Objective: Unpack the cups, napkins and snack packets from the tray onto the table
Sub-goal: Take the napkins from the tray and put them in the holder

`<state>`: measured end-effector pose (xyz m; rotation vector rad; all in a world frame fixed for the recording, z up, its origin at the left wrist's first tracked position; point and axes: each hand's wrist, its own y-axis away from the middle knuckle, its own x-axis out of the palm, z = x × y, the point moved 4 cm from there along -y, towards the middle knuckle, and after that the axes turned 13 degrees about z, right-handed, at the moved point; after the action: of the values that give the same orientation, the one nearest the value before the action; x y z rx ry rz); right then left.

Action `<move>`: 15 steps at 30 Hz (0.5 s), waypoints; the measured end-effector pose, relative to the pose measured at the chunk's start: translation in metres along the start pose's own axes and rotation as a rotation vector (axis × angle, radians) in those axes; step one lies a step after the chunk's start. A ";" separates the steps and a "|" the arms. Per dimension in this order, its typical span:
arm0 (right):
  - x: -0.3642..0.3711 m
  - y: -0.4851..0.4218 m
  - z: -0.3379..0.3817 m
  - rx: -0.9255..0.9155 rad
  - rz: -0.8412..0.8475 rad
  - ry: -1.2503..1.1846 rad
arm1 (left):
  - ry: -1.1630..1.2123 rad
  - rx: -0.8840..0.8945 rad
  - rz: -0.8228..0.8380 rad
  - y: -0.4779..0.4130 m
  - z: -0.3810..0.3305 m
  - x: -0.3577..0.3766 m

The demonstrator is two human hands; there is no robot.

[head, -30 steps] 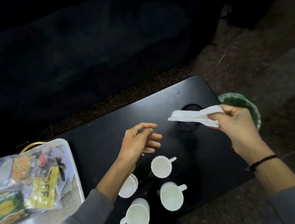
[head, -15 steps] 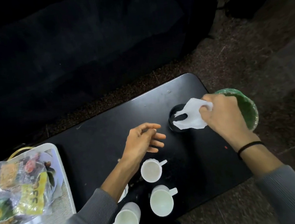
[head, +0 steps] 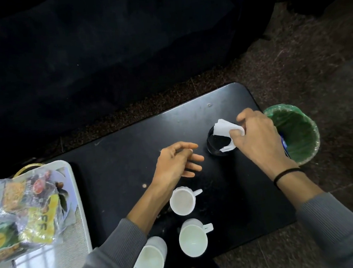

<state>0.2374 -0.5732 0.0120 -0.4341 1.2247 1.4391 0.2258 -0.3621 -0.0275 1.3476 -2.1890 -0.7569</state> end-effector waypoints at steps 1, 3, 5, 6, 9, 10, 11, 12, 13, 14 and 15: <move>-0.001 0.002 0.000 0.007 -0.008 -0.005 | 0.000 0.000 0.000 0.000 0.000 0.001; -0.004 0.007 0.001 0.010 -0.016 -0.012 | 0.002 0.002 0.001 0.001 -0.002 0.002; -0.008 0.012 0.006 -0.001 -0.028 -0.005 | 0.004 0.012 0.006 0.003 -0.004 0.004; -0.009 0.015 0.009 -0.005 -0.041 0.004 | 0.006 0.017 0.009 0.005 -0.005 0.004; -0.011 0.027 0.023 -0.023 -0.103 0.022 | 0.018 0.034 0.015 0.010 -0.008 0.003; -0.010 0.031 0.030 -0.041 -0.118 0.022 | 0.022 0.041 0.013 0.012 -0.008 0.000; -0.008 0.035 0.037 -0.063 -0.125 0.023 | 0.026 0.048 0.009 0.015 -0.008 -0.003; -0.005 0.039 0.046 -0.084 -0.127 0.025 | 0.031 0.054 0.004 0.017 -0.008 -0.006; -0.001 0.041 0.054 -0.103 -0.127 0.026 | 0.038 0.059 -0.004 0.020 -0.007 -0.011; 0.003 0.044 0.062 -0.120 -0.123 0.024 | 0.046 0.062 -0.015 0.023 -0.006 -0.016; 0.008 0.046 0.072 -0.142 -0.111 0.022 | 0.055 0.065 -0.032 0.027 -0.003 -0.023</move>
<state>0.2207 -0.4997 0.0527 -0.6069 1.1023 1.4342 0.2199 -0.3326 -0.0093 1.4212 -2.1709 -0.6577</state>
